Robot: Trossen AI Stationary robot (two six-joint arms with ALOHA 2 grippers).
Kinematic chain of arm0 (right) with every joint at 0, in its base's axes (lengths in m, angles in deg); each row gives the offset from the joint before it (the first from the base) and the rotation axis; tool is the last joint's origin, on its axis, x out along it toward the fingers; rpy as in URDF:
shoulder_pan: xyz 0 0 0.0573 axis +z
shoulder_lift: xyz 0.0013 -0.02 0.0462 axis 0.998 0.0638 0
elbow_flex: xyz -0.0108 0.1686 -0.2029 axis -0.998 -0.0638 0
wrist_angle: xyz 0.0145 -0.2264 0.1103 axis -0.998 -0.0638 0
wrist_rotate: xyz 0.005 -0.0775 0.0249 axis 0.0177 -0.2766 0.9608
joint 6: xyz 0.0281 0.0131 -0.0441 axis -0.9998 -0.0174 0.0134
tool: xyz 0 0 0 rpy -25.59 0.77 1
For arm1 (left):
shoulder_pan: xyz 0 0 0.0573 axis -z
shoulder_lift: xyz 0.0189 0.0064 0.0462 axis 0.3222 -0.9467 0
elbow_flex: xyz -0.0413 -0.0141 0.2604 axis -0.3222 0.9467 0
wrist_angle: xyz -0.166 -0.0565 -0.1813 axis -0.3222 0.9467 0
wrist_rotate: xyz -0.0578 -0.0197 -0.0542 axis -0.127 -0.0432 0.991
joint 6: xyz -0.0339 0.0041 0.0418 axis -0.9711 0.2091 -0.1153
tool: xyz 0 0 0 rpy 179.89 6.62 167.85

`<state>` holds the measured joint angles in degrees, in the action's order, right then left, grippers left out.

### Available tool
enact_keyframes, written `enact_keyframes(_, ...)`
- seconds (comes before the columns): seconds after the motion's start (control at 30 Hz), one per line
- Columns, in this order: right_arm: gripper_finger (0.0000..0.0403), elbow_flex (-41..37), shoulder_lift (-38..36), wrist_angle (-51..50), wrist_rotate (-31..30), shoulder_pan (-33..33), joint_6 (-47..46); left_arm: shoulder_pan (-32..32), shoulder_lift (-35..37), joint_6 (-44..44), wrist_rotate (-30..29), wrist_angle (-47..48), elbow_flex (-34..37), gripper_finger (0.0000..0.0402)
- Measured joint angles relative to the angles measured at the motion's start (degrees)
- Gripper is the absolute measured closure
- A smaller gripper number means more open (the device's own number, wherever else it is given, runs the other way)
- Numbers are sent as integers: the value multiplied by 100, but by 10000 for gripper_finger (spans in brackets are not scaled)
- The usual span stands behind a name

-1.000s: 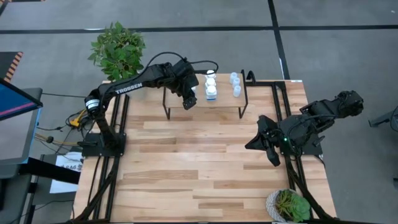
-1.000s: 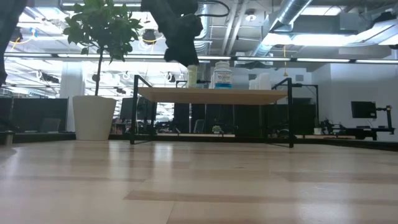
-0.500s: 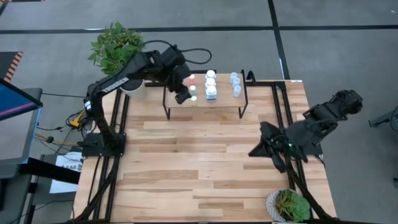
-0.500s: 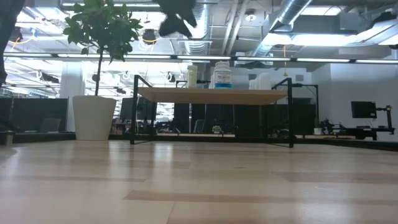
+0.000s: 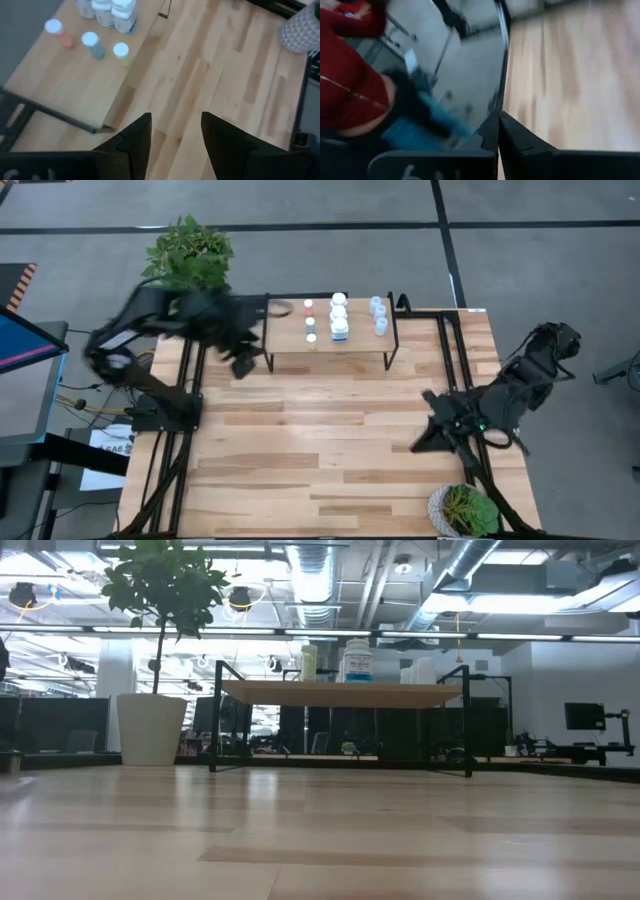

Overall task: Pick and place medicine bottles onto shelf by color
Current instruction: Return to Home Position

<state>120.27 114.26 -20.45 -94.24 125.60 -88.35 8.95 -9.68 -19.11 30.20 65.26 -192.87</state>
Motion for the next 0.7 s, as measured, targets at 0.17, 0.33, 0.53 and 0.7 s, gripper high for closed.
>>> enact_keyframes(0.17,379,-7,-148,796,-430,-64,2237,885,1397,-788,-1638,-70,1382,244)
enact_keyframes(0.33,379,-2,-308,907,-260,-151,3468,1621,2867,-1088,-2416,-1689,3594,244)
enact_keyframes(0.53,379,-936,-765,1652,580,-629,4216,1694,4395,-886,-2376,-3536,5761,244)
enact_keyframes(0.7,379,-2874,-2032,3189,1301,-1329,4310,1696,5356,-652,-2536,-4383,6877,244)
